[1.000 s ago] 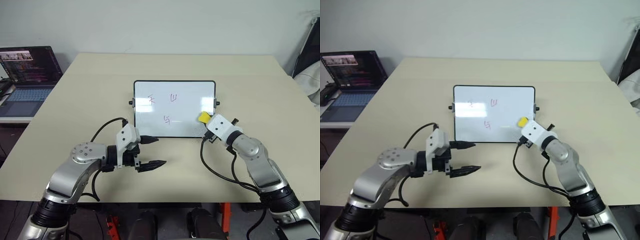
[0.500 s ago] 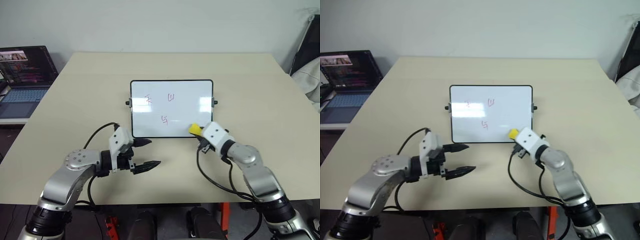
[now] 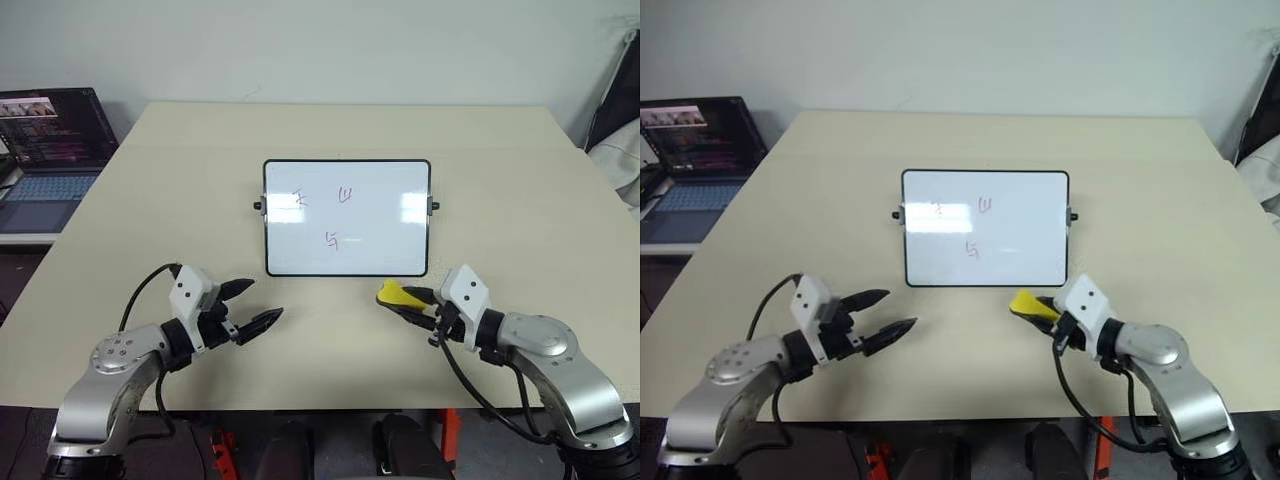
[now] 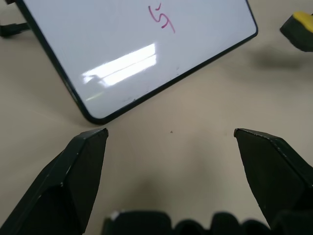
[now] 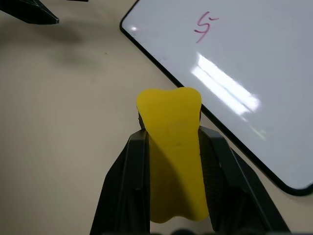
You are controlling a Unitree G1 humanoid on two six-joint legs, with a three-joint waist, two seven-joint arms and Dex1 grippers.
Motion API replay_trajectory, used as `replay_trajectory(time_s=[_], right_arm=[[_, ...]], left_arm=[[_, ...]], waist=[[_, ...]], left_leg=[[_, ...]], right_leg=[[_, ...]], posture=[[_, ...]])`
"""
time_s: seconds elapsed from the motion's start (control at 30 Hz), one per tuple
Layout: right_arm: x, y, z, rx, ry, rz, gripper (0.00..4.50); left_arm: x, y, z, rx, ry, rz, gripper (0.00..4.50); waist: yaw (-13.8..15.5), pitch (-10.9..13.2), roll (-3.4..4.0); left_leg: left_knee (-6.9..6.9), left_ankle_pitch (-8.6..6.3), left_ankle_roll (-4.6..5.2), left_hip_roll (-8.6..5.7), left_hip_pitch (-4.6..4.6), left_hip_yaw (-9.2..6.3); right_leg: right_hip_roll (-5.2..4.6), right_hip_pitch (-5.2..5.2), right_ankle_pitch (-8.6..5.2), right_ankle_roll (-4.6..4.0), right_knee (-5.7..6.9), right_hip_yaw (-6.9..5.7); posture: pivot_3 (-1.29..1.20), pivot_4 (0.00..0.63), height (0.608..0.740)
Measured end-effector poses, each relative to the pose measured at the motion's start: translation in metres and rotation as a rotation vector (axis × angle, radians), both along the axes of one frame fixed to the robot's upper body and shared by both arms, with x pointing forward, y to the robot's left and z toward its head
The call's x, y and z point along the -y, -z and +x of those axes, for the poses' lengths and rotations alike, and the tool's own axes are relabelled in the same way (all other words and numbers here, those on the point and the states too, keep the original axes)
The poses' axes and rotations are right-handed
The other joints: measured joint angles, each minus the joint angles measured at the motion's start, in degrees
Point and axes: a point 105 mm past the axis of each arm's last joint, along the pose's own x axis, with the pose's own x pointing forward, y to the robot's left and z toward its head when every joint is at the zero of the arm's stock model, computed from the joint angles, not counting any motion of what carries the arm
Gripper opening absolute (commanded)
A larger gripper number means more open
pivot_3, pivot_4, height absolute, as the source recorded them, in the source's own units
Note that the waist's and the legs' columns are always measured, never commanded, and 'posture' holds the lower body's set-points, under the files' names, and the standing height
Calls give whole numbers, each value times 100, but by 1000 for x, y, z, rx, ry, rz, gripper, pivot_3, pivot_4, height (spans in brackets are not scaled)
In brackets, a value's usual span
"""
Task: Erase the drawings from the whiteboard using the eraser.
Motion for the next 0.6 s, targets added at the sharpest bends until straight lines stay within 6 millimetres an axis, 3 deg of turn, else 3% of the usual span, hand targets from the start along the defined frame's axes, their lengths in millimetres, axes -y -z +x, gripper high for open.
replay_trajectory(time_s=[0.6], right_arm=[[-27,-4,14,56,-142,-14,1036]], left_arm=[[-5,-5,-6,38,-50,24,4500]], waist=[[5,0,0]], left_leg=[[-8,-1,-1,0,-6,-3]], right_leg=[[0,7,2,0,-33,-4]], posture=[[0,150,740]])
